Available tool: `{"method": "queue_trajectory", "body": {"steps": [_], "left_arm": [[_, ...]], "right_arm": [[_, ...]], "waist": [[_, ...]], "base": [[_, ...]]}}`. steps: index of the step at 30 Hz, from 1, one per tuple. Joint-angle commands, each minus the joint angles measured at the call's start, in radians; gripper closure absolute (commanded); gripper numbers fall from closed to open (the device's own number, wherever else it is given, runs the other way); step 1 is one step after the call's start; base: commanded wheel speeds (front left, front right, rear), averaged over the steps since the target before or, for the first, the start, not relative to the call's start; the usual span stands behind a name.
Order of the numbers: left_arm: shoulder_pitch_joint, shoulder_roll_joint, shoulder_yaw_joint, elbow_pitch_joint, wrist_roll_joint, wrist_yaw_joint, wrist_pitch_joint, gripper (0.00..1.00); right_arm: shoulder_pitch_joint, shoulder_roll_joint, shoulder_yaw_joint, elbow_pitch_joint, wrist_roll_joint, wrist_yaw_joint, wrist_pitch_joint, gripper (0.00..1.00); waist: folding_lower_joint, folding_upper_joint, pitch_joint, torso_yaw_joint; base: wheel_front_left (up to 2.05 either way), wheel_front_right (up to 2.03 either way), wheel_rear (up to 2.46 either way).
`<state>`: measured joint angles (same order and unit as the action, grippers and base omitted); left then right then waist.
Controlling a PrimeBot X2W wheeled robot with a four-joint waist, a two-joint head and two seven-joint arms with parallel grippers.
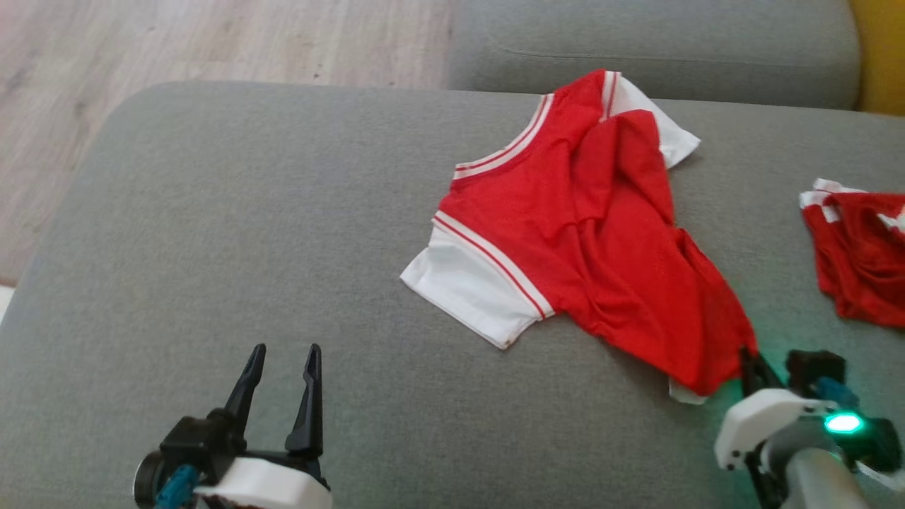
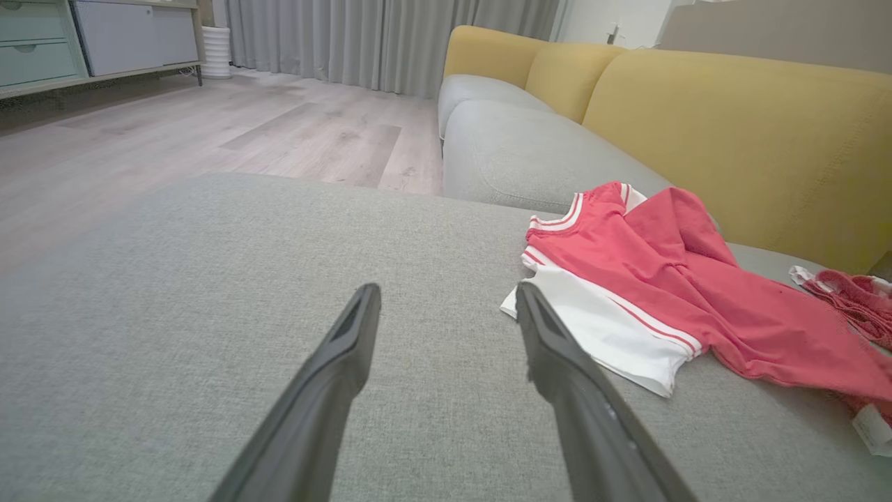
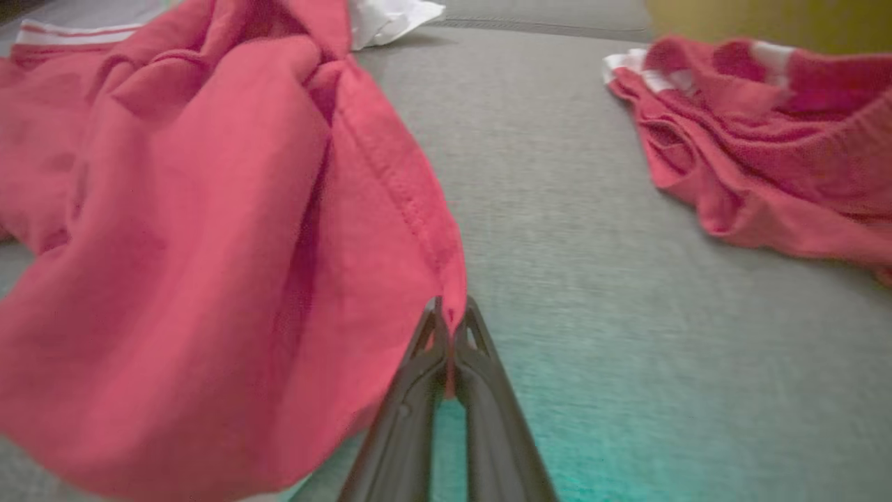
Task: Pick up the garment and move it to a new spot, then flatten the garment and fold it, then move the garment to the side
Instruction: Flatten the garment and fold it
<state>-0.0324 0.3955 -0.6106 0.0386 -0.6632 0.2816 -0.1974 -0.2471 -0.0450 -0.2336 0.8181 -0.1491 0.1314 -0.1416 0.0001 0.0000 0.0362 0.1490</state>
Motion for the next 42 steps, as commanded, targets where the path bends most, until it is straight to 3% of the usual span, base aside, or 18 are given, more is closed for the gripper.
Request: {"method": "queue_trajectory", "body": {"steps": [1, 8, 9, 10, 11, 29, 42], "left_arm": [[-0.03, 0.012, 0.045, -0.022, -0.003, 0.002, -0.012, 0.0], [-0.022, -0.01, 0.04, -0.008, -0.01, 0.0, -0.024, 0.0], [-0.02, -0.014, 0.038, -0.004, -0.011, 0.0, -0.026, 0.0], [-0.019, -0.019, 0.036, 0.0, -0.011, -0.002, -0.028, 0.0], [-0.016, -0.031, 0.034, 0.01, -0.016, -0.007, -0.033, 0.0], [0.023, -0.077, 0.046, 0.09, -0.011, -0.028, -0.059, 0.0], [0.041, -0.083, 0.076, 0.11, -0.002, -0.04, -0.063, 0.0]], "right_arm": [[-0.004, -0.006, 0.016, -0.032, -0.005, -0.001, -0.016, 1.0], [0.067, -0.006, -0.034, -0.098, 0.026, -0.001, -0.052, 1.0], [0.075, -0.006, -0.034, -0.107, 0.034, -0.001, -0.059, 0.94], [0.083, -0.006, -0.03, -0.113, 0.041, -0.001, -0.064, 0.73], [0.092, -0.005, -0.01, -0.128, 0.057, -0.001, -0.076, 0.0], [0.164, -0.005, 0.212, -0.377, 0.204, -0.001, -0.109, 0.0], [0.219, -0.005, 0.28, -0.421, 0.256, -0.001, -0.096, 0.0]], "waist": [[-0.0001, 0.0, -0.002, -0.009], [-0.0001, 0.0, -0.009, -0.044], [-0.0001, 0.0, -0.012, -0.049], [-0.0001, 0.0, -0.015, -0.053], [-0.0001, 0.0, -0.023, -0.058], [-0.0001, 0.0, -0.119, -0.035], [-0.0001, 0.0, -0.142, -0.025]], "base": [[0.0, 0.0, 0.0], [0.0, 0.0, 0.0], [0.0, 0.0, 0.0], [0.0, 0.0, 0.0], [0.0, 0.0, 0.0], [0.0, 0.0, 0.0], [0.0, 0.0, 0.0]]}}
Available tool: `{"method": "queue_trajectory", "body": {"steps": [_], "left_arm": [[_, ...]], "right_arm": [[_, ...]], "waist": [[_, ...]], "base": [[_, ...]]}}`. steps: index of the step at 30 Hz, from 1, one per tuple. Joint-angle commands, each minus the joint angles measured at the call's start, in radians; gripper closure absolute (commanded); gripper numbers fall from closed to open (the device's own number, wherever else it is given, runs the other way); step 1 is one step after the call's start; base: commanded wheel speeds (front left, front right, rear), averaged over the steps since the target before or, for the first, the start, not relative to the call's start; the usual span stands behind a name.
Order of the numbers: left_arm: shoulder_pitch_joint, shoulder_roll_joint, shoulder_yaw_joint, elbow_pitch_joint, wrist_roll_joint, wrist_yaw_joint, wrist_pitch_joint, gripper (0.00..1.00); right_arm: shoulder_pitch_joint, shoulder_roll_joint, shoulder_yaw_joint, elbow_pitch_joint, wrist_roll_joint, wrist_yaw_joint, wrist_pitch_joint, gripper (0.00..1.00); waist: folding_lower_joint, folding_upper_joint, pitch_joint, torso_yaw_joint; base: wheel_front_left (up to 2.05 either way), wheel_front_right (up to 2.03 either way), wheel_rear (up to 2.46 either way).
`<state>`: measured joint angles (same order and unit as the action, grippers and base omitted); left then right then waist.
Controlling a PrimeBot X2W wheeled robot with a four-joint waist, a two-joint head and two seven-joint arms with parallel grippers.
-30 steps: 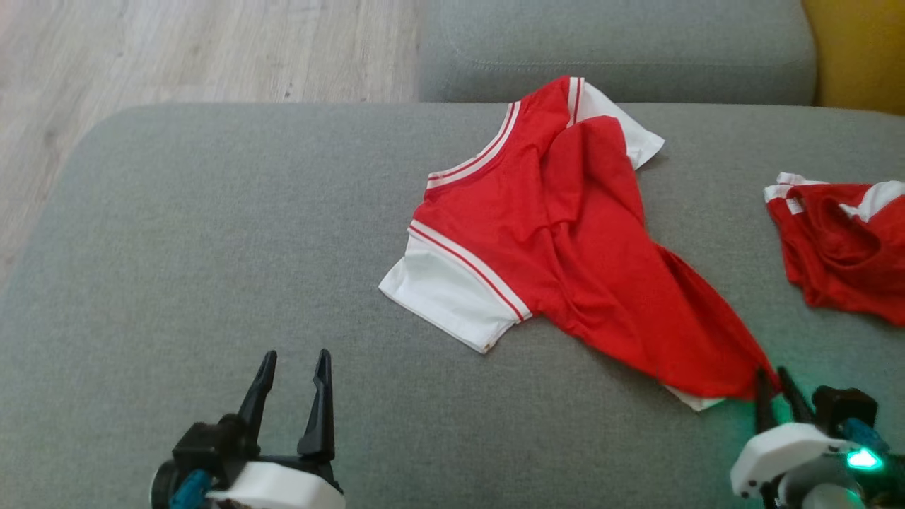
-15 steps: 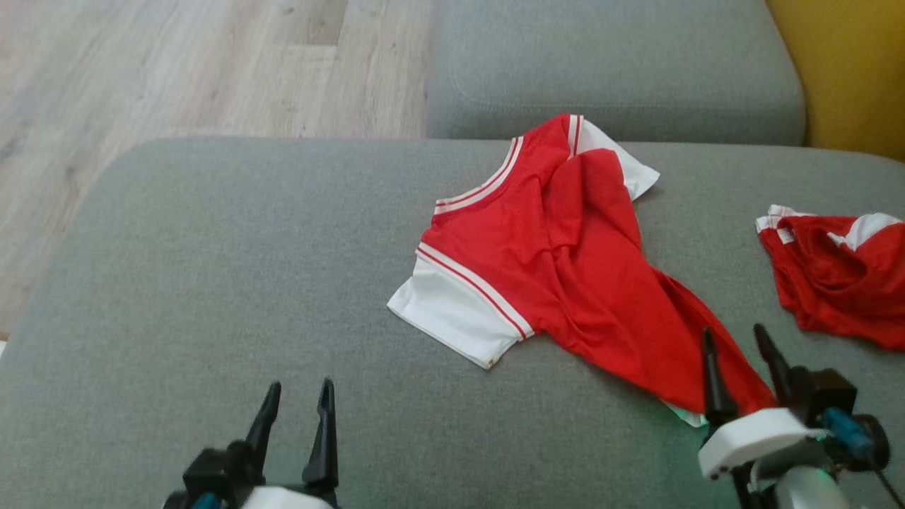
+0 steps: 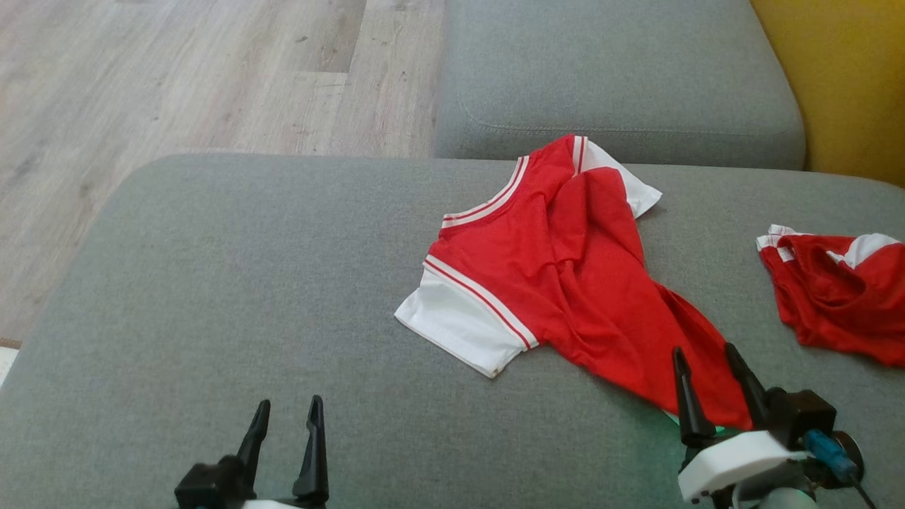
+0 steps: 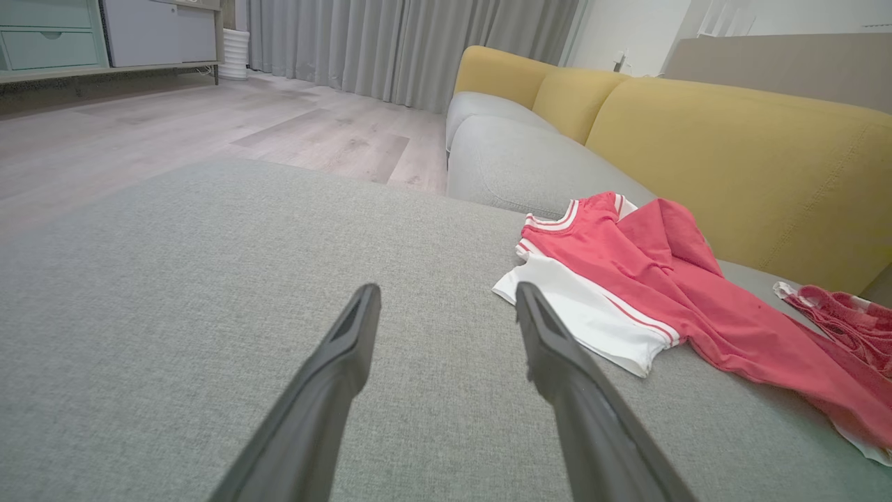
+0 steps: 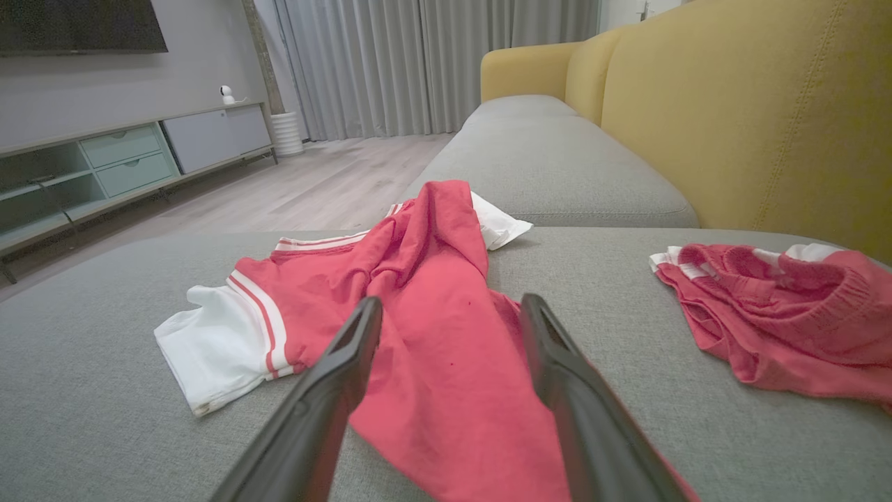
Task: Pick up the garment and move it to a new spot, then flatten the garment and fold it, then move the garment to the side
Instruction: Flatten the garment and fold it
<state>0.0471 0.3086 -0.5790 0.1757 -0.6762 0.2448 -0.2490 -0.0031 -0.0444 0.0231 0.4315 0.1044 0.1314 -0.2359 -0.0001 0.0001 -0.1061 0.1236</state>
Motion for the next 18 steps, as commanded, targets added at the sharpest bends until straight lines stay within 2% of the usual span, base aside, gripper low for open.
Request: {"method": "queue_trajectory", "body": {"steps": [1, 12, 18], "left_arm": [[-0.038, 0.004, 0.045, -0.027, 0.013, -0.004, -0.012, 0.0], [-0.039, 0.007, 0.042, -0.007, 0.024, -0.01, -0.008, 0.0], [-0.14, 0.015, 0.001, 0.02, 0.062, -0.033, 0.05, 0.0]], "right_arm": [[-0.024, -0.006, 0.025, -0.036, 0.003, -0.001, 0.0, 0.0], [-0.011, -0.006, 0.031, -0.054, 0.001, -0.001, 0.011, 0.0], [-0.022, -0.006, 0.027, -0.087, -0.004, -0.001, 0.024, 0.0]], "waist": [[0.0001, -0.0001, 0.0, 0.0], [0.0001, -0.0001, 0.007, -0.006], [0.0001, -0.0001, 0.046, -0.028]], "base": [[0.0, 0.0, 0.0], [0.0, 0.0, 0.0], [0.0, 0.0, 0.0]]}}
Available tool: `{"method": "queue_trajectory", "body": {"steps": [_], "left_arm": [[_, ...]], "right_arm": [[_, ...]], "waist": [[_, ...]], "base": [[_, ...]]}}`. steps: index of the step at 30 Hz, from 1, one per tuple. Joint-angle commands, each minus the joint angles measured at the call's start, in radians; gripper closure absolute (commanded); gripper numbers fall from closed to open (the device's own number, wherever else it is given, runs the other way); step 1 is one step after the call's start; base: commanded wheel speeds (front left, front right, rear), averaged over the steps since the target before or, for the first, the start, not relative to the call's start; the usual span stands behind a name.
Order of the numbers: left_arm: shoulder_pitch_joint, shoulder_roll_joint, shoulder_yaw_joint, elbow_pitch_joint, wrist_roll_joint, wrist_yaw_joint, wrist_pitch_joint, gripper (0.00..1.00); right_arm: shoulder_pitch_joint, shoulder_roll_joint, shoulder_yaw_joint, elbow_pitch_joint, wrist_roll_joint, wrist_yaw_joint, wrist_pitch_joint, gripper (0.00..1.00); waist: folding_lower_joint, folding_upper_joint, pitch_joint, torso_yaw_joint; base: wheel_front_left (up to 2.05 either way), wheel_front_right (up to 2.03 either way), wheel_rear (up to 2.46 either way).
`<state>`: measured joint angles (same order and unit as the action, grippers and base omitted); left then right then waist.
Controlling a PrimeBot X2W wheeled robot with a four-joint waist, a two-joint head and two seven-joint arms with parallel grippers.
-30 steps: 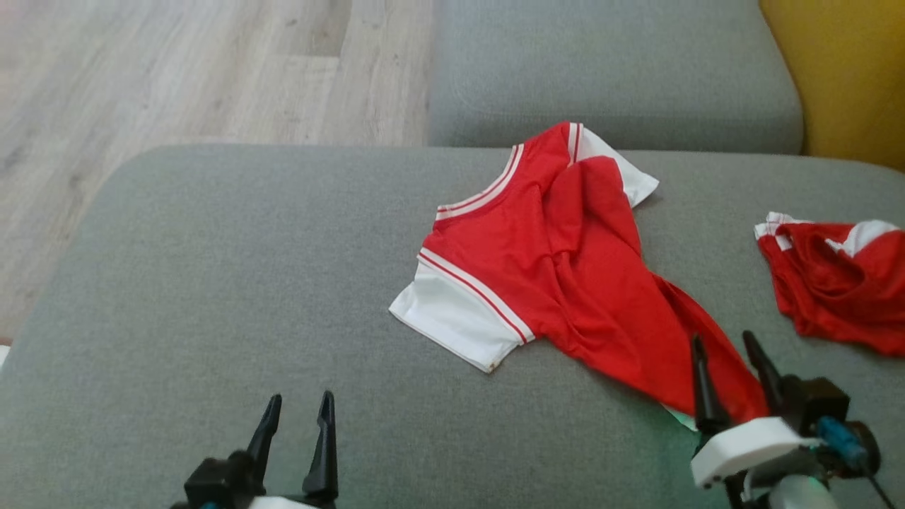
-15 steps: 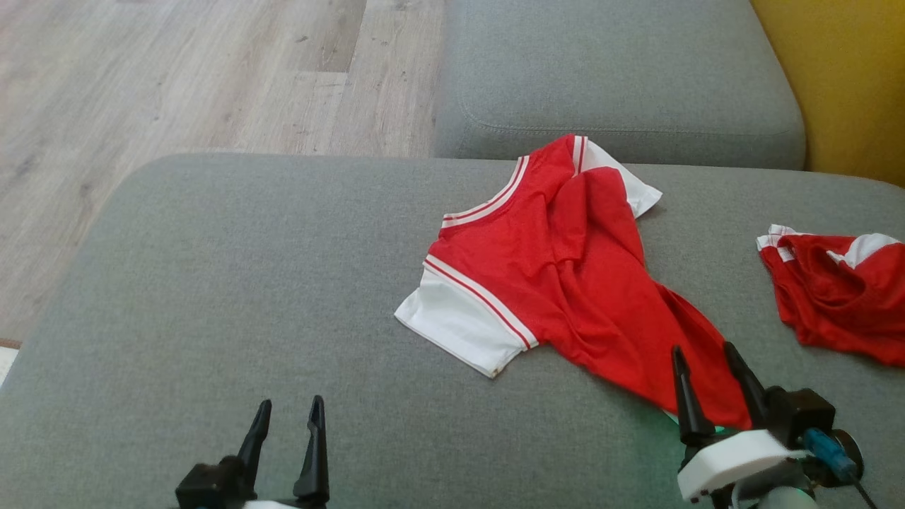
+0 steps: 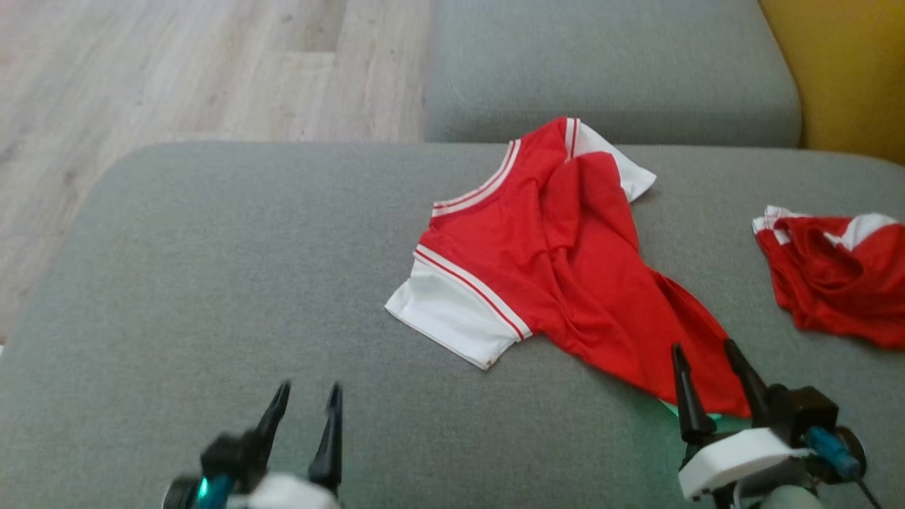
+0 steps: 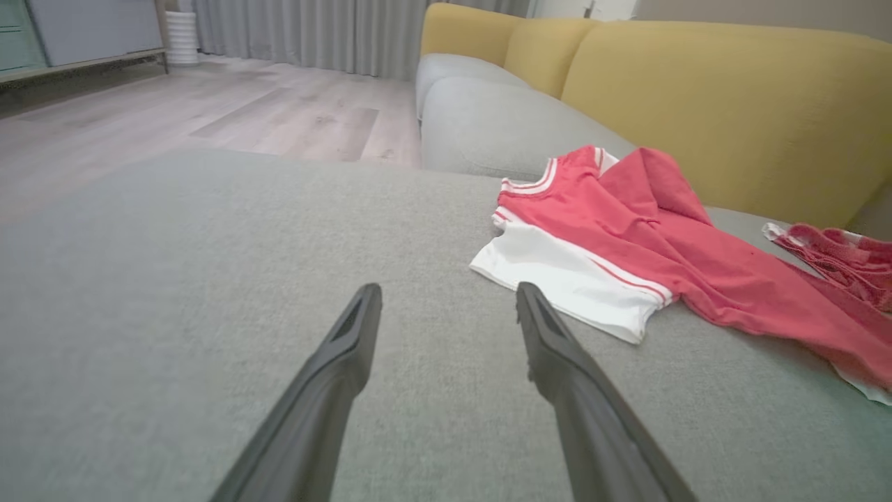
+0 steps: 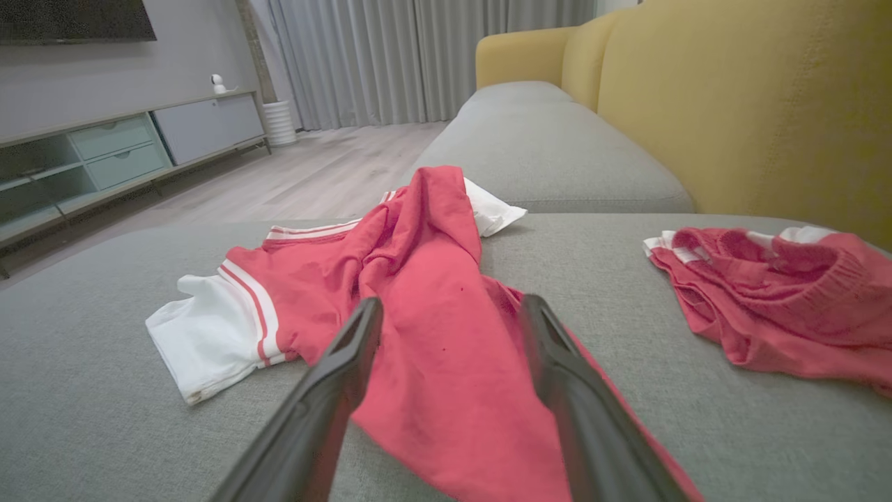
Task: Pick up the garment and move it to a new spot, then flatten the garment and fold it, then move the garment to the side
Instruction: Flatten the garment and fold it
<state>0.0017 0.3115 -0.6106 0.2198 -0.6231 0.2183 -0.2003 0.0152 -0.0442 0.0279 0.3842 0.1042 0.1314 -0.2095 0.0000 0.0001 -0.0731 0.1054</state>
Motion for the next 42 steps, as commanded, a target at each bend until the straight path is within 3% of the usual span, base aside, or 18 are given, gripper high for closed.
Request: {"method": "queue_trajectory", "body": {"steps": [1, 14, 23, 31, 32, 34, 35, 36, 42], "left_arm": [[-0.118, 0.009, 0.027, -0.012, 0.011, -0.012, 0.015, 0.0], [-0.443, -0.089, 0.02, 0.31, -0.019, -0.109, 0.096, 0.0], [-0.573, -0.091, 0.04, 0.516, -0.038, -0.157, 0.099, 0.0], [-0.608, -0.101, 0.006, 0.602, -0.034, -0.204, 0.14, 0.0], [-0.608, -0.104, -0.004, 0.608, -0.03, -0.211, 0.145, 0.04], [-0.606, -0.112, -0.019, 0.612, -0.025, -0.222, 0.15, 0.56], [-0.603, -0.116, -0.024, 0.612, -0.023, -0.224, 0.147, 0.73], [-0.6, -0.119, -0.029, 0.609, -0.02, -0.225, 0.143, 0.97], [-0.549, -0.132, -0.047, 0.57, -0.013, -0.213, 0.098, 1.0]], "right_arm": [[-0.044, -0.006, 0.02, -0.049, -0.008, -0.001, 0.001, 0.0], [-0.11, -0.006, 0.031, -0.171, -0.057, -0.001, 0.063, 0.0], [-0.136, -0.006, 0.006, -0.194, -0.084, -0.001, 0.075, 0.0], [-0.14, -0.006, -0.032, -0.188, -0.1, -0.001, 0.097, 0.0], [-0.14, -0.006, -0.038, -0.182, -0.105, -0.001, 0.105, 0.0], [-0.14, -0.006, -0.049, -0.169, -0.116, -0.001, 0.121, 0.0], [-0.141, -0.006, -0.054, -0.163, -0.123, -0.001, 0.129, 0.0], [-0.143, -0.006, -0.058, -0.158, -0.128, -0.001, 0.134, 0.0], [-0.164, -0.006, -0.087, -0.097, -0.154, -0.001, 0.163, 0.0]], "waist": [[0.0, -0.0001, 0.023, -0.016], [0.0, -0.0001, 0.22, -0.152], [0.0, -0.0001, 0.299, -0.209], [0.0, -0.0001, 0.32, -0.224], [0.0, -0.0001, 0.321, -0.224], [0.0, -0.0001, 0.323, -0.221], [0.0, -0.0001, 0.324, -0.219], [0.0, -0.0001, 0.326, -0.215], [0.0, -0.0001, 0.332, -0.188]], "base": [[0.0, 0.0, 0.0], [0.0, 0.0, 0.0], [0.0, 0.0, 0.0], [0.0, 0.0, 0.0], [0.0, 0.0, 0.0], [0.0, 0.0, 0.0], [0.0, 0.0, 0.0], [0.0, 0.0, 0.0], [0.0, 0.0, 0.0]]}}
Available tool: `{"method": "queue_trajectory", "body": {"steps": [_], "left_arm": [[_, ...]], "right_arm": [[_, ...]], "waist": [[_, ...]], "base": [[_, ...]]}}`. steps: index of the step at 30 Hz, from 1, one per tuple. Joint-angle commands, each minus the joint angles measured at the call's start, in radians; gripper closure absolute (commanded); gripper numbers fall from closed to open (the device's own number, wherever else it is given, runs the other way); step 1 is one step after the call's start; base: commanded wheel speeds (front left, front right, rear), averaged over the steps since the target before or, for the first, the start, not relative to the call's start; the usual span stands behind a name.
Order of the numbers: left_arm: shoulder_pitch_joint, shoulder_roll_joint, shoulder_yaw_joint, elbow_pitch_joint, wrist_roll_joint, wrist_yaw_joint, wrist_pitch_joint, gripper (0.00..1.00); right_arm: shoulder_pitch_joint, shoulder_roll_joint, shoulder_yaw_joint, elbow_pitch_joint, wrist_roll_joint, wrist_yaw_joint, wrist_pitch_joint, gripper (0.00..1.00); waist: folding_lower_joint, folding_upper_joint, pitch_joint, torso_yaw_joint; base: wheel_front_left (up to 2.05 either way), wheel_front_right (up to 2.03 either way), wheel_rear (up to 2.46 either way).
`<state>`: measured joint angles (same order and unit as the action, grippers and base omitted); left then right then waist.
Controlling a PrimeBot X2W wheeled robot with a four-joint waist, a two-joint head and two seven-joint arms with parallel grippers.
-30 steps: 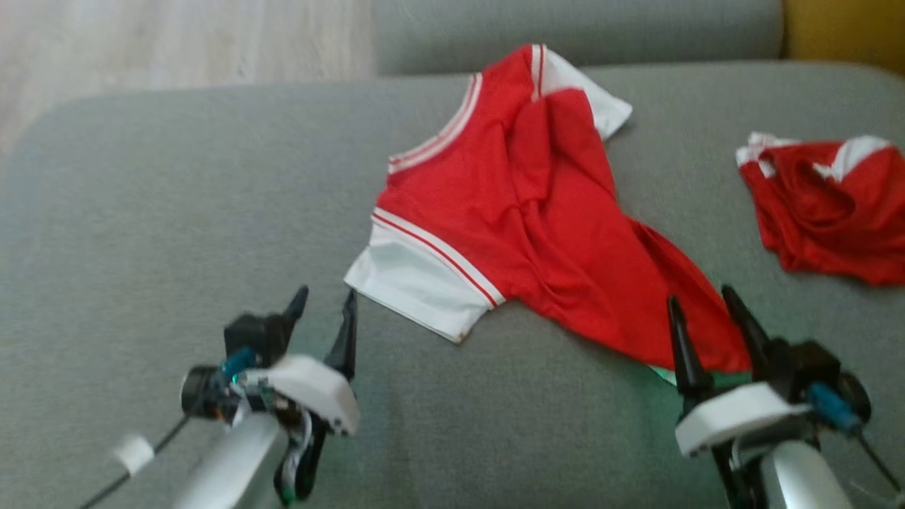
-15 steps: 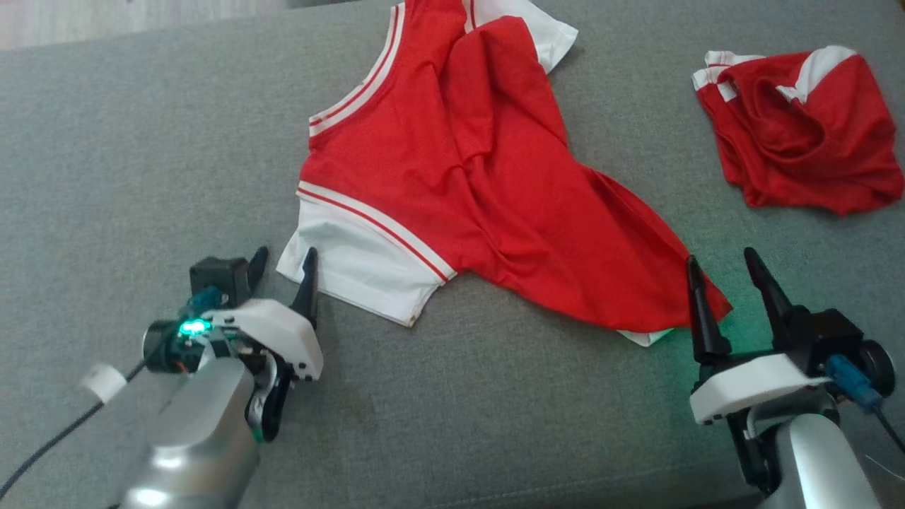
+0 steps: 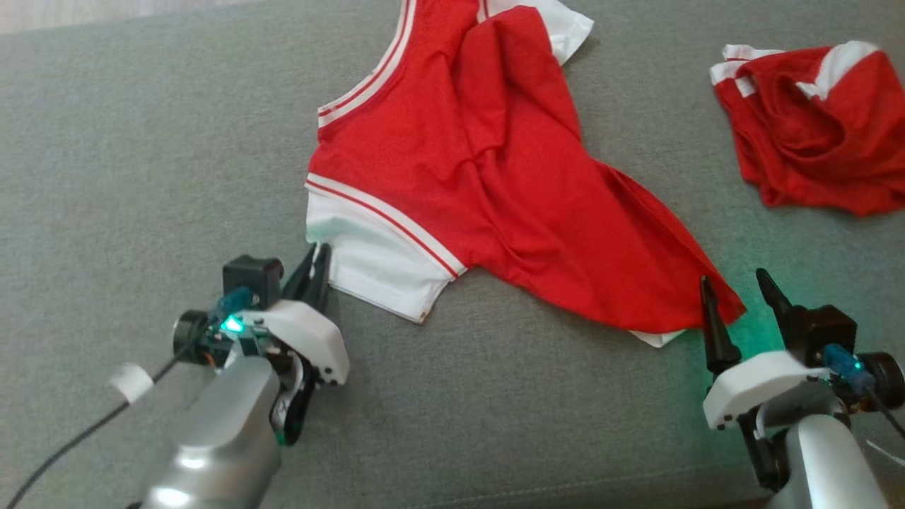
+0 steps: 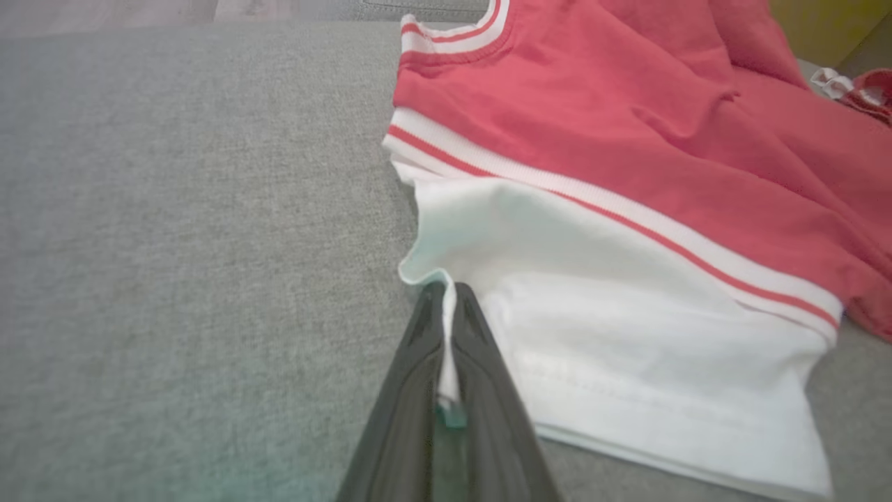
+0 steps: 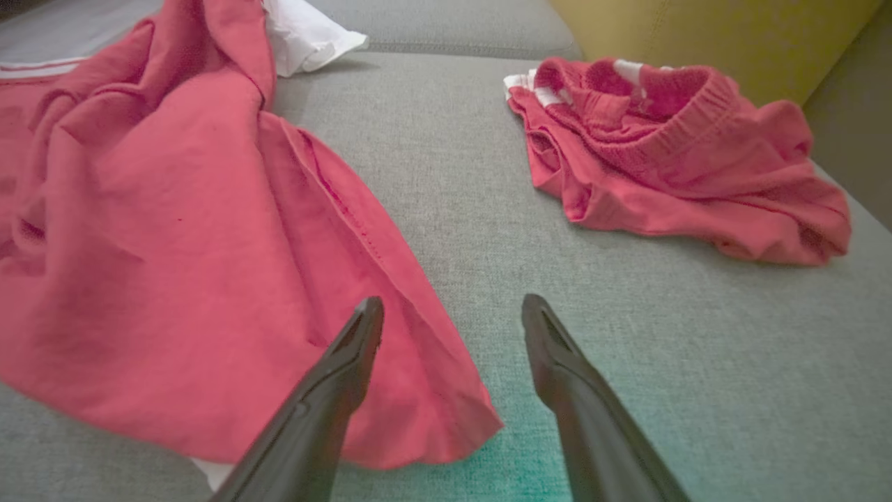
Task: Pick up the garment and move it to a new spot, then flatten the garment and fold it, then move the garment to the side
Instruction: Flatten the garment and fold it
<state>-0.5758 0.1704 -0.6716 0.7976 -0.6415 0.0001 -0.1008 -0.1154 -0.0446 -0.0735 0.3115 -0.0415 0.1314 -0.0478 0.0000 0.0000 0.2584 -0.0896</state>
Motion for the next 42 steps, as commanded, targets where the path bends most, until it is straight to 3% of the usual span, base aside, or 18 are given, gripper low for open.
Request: {"method": "queue_trajectory", "body": {"steps": [1, 11, 12, 13, 14, 15, 25, 30, 42], "left_arm": [[0.035, 0.009, 0.016, -0.016, 0.004, 0.01, -0.01, 1.0], [0.097, 0.028, 0.024, -0.123, -0.004, 0.049, -0.047, 1.0], [0.103, 0.032, 0.025, -0.135, -0.005, 0.052, -0.048, 1.0], [0.109, 0.034, 0.027, -0.147, -0.007, 0.056, -0.051, 1.0], [0.115, 0.036, 0.029, -0.158, -0.01, 0.059, -0.051, 1.0], [0.121, 0.039, 0.03, -0.168, -0.012, 0.061, -0.051, 1.0], [0.174, 0.049, 0.066, -0.295, -0.063, 0.056, -0.084, 1.0], [0.209, 0.067, 0.096, -0.415, -0.105, 0.05, -0.086, 1.0], [0.245, 0.205, 0.236, -0.889, -0.229, 0.118, 0.049, 1.0]], "right_arm": [[-0.035, -0.006, 0.008, -0.016, -0.008, -0.001, 0.007, 0.0], [-0.005, -0.006, -0.021, 0.066, 0.047, -0.001, 0.088, 0.01], [-0.003, -0.006, -0.017, 0.074, 0.06, -0.001, 0.098, 0.24], [-0.001, -0.006, -0.012, 0.08, 0.073, -0.001, 0.107, 0.55], [0.0, -0.006, -0.009, 0.088, 0.093, -0.001, 0.115, 0.69], [0.002, -0.006, -0.004, 0.094, 0.112, -0.001, 0.124, 1.0], [0.018, -0.006, 0.073, 0.075, 0.314, -0.001, 0.15, 1.0], [0.028, -0.006, 0.135, -0.013, 0.437, -0.001, 0.162, 1.0], [-0.008, -0.006, 0.168, -0.327, 0.71, -0.001, 0.238, 1.0]], "waist": [[0.0, 0.0, 0.0, 0.011], [0.0, 0.0, -0.017, 0.039], [0.0, 0.0, -0.019, 0.04], [0.0, 0.0, -0.023, 0.041], [0.0, 0.0, -0.027, 0.042], [0.0, 0.0, -0.031, 0.044], [0.0, 0.0, -0.109, 0.064], [0.0, 0.0, -0.18, 0.087], [0.0, 0.0, -0.322, 0.138]], "base": [[0.0, 0.0, 0.0], [0.0, 0.0, 0.0], [0.0, 0.0, 0.0], [0.0, 0.0, 0.0], [0.0, 0.0, 0.0], [0.0, 0.0, 0.0], [0.0, 0.0, 0.0], [0.0, 0.0, 0.0], [0.0, 0.0, 0.0]]}}
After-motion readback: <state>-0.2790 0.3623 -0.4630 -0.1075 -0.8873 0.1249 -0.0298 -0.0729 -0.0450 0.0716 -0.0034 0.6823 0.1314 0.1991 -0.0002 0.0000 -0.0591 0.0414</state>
